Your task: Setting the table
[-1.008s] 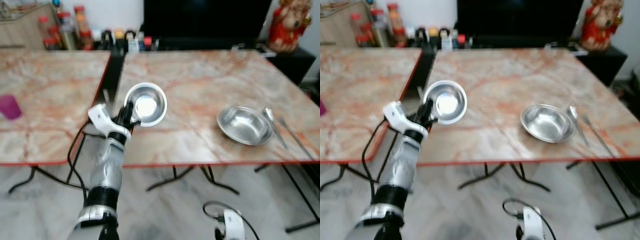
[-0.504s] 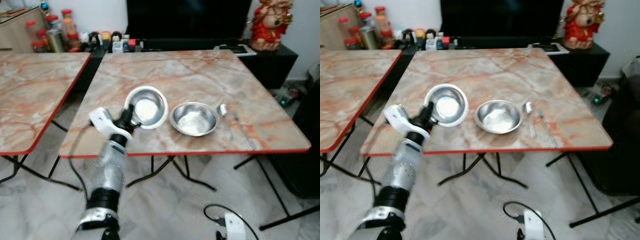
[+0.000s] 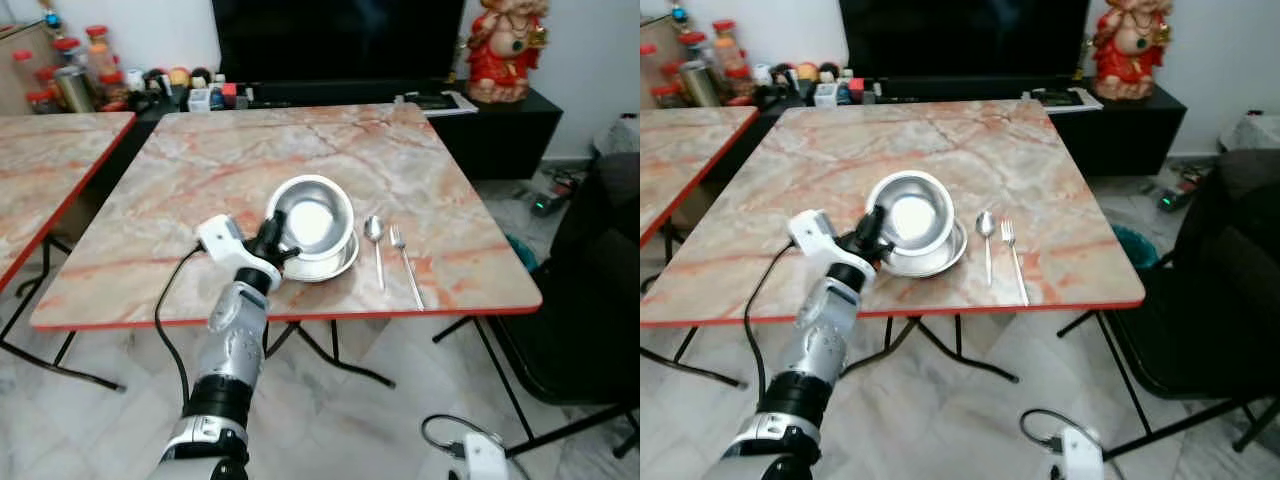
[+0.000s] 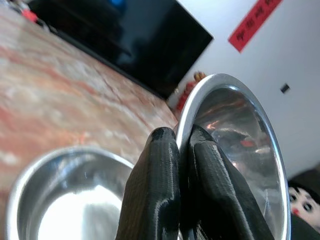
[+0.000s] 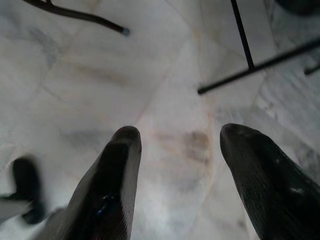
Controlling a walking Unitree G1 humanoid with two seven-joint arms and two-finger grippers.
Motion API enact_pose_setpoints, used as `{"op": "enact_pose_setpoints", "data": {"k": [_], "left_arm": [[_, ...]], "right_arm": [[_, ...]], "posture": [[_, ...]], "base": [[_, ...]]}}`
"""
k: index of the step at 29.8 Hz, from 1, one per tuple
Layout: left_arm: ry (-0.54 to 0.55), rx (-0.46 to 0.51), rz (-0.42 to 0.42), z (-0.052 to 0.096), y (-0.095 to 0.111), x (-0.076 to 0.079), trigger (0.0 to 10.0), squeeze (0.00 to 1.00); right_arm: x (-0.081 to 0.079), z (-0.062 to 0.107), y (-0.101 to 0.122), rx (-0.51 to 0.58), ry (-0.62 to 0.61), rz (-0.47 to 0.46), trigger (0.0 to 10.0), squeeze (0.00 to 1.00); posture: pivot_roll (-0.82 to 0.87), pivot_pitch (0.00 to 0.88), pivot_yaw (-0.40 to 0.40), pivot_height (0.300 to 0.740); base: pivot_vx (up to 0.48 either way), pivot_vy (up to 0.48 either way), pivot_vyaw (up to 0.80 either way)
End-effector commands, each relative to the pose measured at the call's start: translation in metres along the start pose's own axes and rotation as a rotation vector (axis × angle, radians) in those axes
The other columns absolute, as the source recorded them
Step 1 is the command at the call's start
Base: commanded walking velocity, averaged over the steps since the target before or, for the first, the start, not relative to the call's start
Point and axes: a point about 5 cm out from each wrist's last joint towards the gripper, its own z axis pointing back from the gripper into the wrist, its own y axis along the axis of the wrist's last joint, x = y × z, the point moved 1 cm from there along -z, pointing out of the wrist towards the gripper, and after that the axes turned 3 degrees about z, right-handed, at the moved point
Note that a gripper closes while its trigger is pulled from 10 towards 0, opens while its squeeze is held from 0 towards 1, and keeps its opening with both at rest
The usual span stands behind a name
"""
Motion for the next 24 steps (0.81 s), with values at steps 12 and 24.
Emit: {"op": "enact_pose_setpoints", "data": {"k": [12,24], "left_arm": [[0.094,0.010,-0.042,0.002,0.009,-0.020,10.0,0.00],[0.161,0.053,-0.037,-0.002,0.017,-0.026,10.0,0.00]], "right_arm": [[-0.015,0.000,0.005,0.014,0.037,-0.006,10.0,0.00],[-0.016,0.000,0.005,0.015,0.042,0.018,10.0,0.00]], "posture": [[-0.01,0.000,-0.018,0.740],[-0.01,0.000,-0.018,0.740]], "base": [[0.000,0.000,0.00],[0.061,0.000,0.00]]}}
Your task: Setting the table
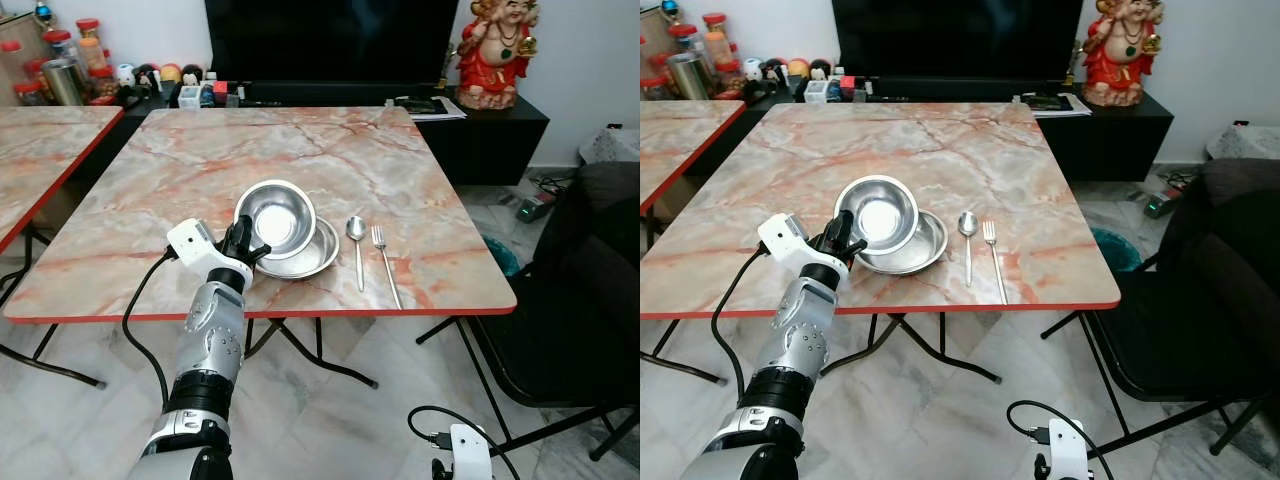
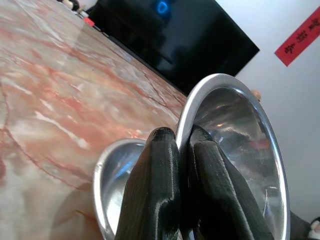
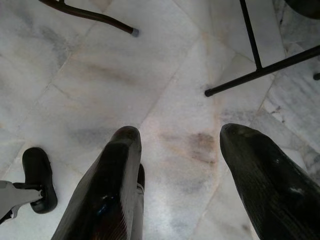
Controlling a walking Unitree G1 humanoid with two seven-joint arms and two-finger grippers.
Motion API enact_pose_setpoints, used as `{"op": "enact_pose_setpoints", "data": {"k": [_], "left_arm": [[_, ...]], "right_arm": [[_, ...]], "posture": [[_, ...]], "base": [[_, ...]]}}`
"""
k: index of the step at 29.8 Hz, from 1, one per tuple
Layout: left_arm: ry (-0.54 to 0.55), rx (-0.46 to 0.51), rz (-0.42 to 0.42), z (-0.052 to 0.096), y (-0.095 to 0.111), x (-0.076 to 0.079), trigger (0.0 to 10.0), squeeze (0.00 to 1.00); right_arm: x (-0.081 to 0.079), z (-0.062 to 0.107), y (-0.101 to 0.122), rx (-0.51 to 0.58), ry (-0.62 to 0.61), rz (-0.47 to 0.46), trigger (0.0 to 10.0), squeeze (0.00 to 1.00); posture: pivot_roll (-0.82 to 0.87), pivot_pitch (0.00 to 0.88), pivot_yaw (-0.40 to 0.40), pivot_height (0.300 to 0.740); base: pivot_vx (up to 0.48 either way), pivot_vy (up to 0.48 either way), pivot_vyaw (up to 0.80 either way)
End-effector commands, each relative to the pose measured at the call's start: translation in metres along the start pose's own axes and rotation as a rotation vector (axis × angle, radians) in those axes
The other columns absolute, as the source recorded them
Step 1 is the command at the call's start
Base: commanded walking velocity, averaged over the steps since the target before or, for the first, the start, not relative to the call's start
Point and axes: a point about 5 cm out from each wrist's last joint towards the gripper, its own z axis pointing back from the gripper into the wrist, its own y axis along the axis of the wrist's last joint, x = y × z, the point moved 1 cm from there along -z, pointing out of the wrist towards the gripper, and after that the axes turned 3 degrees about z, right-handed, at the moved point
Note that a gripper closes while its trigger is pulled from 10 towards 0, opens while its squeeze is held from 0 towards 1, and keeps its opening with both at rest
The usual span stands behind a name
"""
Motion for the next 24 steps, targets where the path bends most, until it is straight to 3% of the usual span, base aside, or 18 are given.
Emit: {"op": "enact_pose_setpoints", "data": {"k": [1,24], "left_arm": [[-0.022,0.027,-0.012,-0.0068,0.0069,0.0094,10.0,0.00],[-0.039,0.030,-0.016,-0.0085,0.0071,0.0130,10.0,0.00]], "right_arm": [[0.0006,-0.0002,0.0012,0.004,-0.001,0.009,10.0,0.00],[-0.0008,0.0001,-0.0005,-0.003,-0.005,-0.014,10.0,0.00]], "posture": [[-0.01,0.000,-0.018,0.740],[-0.01,0.000,-0.011,0.740]], "base": [[0.255,0.000,0.45],[0.314,0.000,0.04]]}}
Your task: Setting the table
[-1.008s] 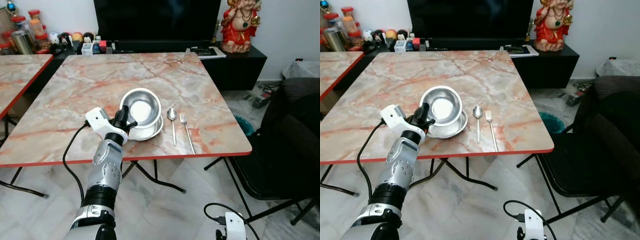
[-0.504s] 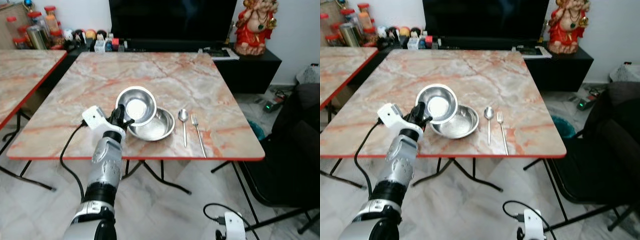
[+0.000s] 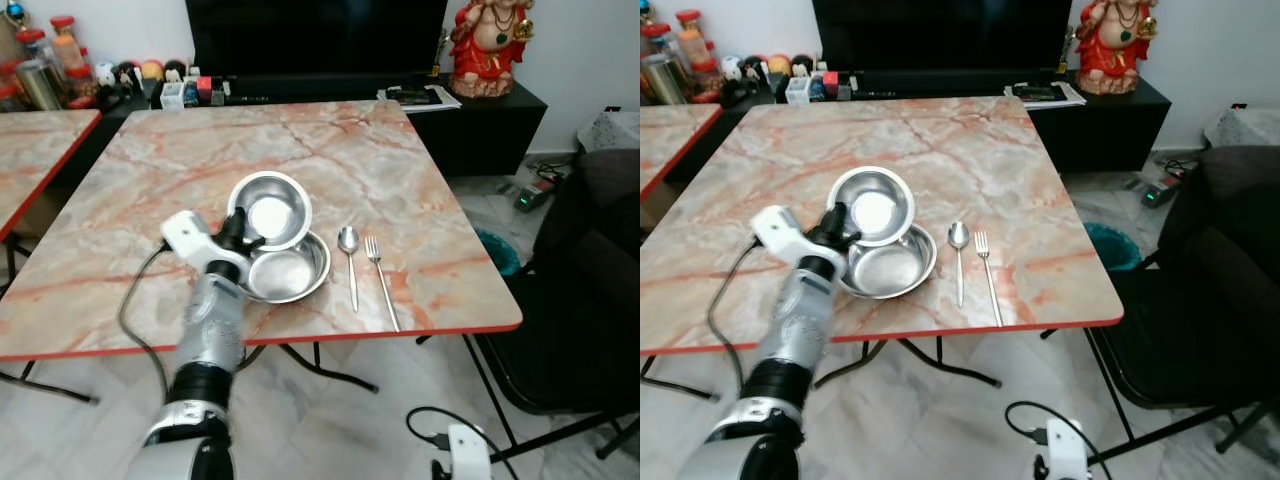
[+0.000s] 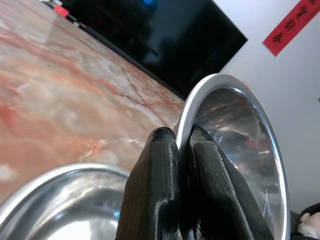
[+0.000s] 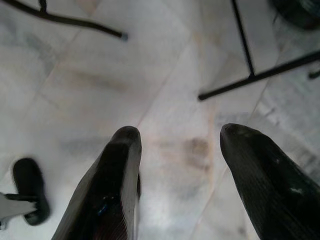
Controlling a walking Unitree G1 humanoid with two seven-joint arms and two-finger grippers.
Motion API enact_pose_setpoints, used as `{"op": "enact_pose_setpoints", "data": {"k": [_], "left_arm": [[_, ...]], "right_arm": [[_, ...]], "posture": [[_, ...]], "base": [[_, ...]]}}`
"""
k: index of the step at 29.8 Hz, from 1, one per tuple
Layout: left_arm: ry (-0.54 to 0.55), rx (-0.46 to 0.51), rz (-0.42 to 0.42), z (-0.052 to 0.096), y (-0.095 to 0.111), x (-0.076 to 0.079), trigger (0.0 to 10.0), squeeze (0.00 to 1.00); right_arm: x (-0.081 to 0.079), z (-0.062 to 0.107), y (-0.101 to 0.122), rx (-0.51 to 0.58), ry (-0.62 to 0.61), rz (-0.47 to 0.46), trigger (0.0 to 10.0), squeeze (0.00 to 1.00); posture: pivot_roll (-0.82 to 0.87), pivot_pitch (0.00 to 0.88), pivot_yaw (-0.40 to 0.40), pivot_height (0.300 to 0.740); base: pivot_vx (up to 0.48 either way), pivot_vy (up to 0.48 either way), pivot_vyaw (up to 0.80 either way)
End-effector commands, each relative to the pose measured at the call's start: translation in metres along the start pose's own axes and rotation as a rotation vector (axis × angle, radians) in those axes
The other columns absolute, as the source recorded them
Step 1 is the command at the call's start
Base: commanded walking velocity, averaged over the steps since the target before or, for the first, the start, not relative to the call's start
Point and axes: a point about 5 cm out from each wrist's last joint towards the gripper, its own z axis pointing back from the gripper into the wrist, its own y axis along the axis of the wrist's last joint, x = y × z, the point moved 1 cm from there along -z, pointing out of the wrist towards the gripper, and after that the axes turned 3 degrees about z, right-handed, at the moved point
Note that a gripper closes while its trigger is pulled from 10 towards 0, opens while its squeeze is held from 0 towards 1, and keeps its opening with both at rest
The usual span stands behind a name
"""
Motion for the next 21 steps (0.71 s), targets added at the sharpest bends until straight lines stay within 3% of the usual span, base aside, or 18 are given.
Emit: {"op": "enact_pose_setpoints", "data": {"k": [1,11,15,19,21], "left_arm": [[0.011,0.028,-0.041,-0.003,0.012,-0.007,10.0,0.00],[-0.004,-0.014,-0.018,-0.001,0.006,-0.005,10.0,0.00],[0.058,-0.069,-0.030,-0.003,0.000,-0.010,10.0,0.00],[0.131,-0.085,0.051,-0.009,0.001,-0.011,10.0,0.00],[0.170,-0.127,0.023,-0.011,-0.003,-0.012,10.0,0.00]], "right_arm": [[-0.009,0.000,0.006,0.014,0.018,-0.015,10.0,0.00],[-0.009,0.000,0.003,0.011,0.018,-0.018,10.0,0.00],[-0.009,0.000,0.002,0.008,0.018,-0.018,10.0,0.00],[-0.009,0.001,0.000,0.004,0.016,-0.022,10.0,0.00],[-0.009,0.001,-0.002,0.001,0.018,-0.016,10.0,0.00]], "posture": [[-0.01,0.000,-0.006,0.740],[-0.01,0.000,-0.004,0.740],[-0.01,0.000,0.001,0.740],[-0.01,0.000,0.001,0.740],[-0.01,0.000,-0.002,0.740]], "base": [[0.341,0.000,0.00],[0.052,0.000,0.00],[0.000,0.000,0.00],[0.000,0.000,0.00],[0.000,0.000,0.00]]}}
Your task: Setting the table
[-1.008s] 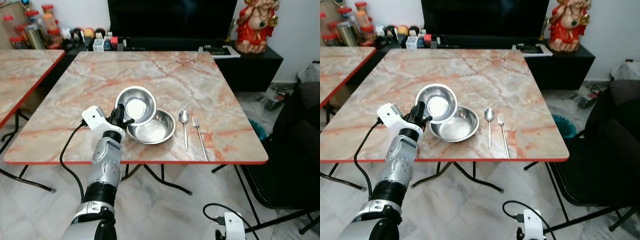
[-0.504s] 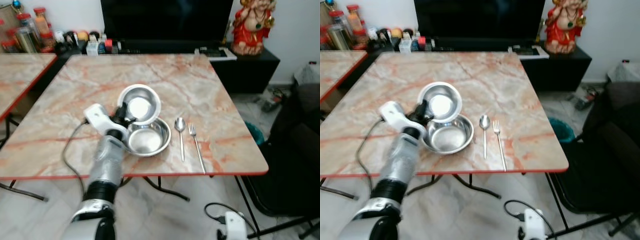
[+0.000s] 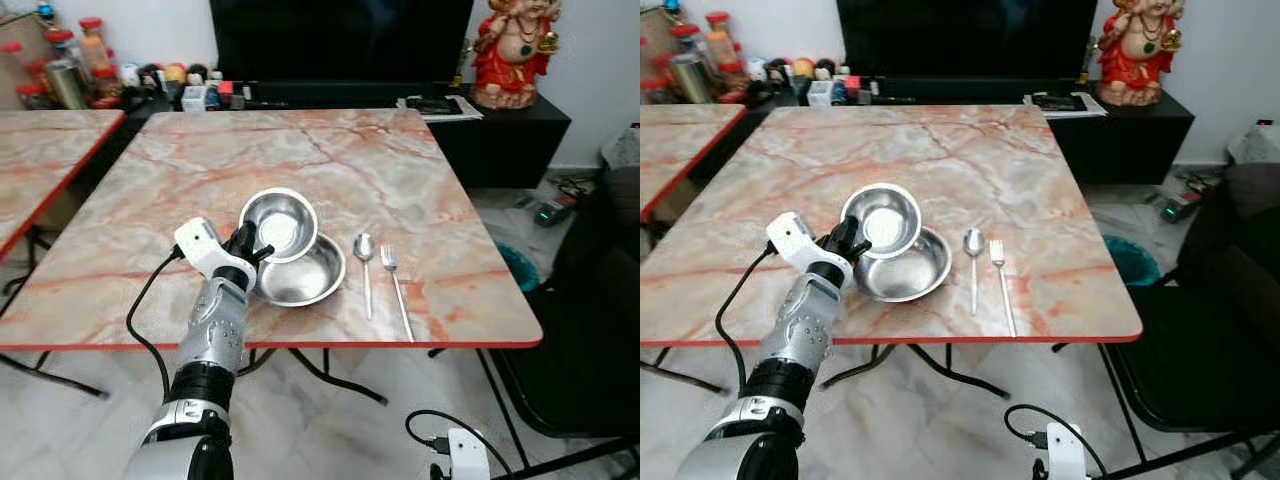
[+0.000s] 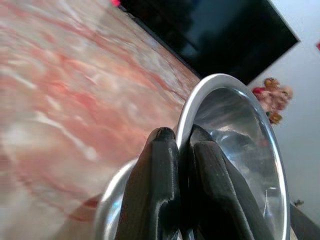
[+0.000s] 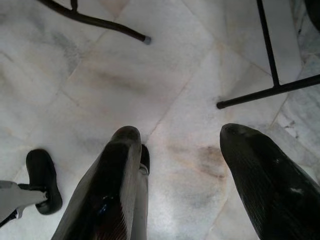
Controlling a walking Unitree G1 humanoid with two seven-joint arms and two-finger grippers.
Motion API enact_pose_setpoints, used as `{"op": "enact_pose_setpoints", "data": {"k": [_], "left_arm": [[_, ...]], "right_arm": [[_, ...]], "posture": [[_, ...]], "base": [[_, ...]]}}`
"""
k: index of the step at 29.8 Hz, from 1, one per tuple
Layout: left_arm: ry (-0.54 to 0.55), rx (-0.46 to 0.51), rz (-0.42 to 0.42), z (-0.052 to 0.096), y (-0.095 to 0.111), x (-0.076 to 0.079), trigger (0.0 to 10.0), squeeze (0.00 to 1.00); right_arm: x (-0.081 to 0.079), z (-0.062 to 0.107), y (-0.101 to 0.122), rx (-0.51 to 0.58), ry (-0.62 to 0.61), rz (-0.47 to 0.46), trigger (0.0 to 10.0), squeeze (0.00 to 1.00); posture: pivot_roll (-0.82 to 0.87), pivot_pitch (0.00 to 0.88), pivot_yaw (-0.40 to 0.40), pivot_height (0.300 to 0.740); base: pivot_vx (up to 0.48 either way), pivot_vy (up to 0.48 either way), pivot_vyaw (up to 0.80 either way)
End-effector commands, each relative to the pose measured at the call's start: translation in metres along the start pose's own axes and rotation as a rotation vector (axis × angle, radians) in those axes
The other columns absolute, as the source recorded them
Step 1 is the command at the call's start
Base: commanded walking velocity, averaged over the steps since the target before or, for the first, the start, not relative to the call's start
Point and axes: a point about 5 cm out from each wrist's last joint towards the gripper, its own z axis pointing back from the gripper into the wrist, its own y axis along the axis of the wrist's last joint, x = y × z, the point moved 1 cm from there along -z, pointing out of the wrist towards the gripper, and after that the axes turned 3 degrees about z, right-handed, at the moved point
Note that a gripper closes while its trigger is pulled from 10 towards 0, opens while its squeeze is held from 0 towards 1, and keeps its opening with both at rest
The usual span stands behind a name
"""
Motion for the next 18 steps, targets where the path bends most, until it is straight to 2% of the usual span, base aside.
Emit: {"op": "enact_pose_setpoints", "data": {"k": [1,3,10,18], "left_arm": [[0.014,-0.025,-0.001,-0.005,-0.002,0.006,10.0,0.00],[0.022,-0.037,0.059,-0.008,-0.002,0.008,10.0,0.00],[0.007,-0.160,-0.051,-0.015,-0.012,0.022,10.0,0.00],[0.044,-0.240,-0.096,-0.015,-0.021,0.020,10.0,0.00]], "right_arm": [[0.002,0.000,0.001,0.003,-0.004,-0.006,10.0,0.00],[0.001,0.000,0.000,0.003,-0.004,-0.005,10.0,0.00],[0.002,0.000,-0.002,-0.002,-0.010,-0.016,10.0,0.00],[0.001,0.001,-0.004,-0.007,-0.012,-0.022,10.0,0.00]], "posture": [[-0.01,0.000,-0.002,0.740],[-0.02,0.000,0.001,0.740],[-0.03,0.000,0.015,0.740],[-0.02,0.000,0.018,0.740]], "base": [[0.000,0.000,0.00],[0.000,0.000,0.00],[0.000,0.000,0.00],[0.000,0.000,0.00]]}}
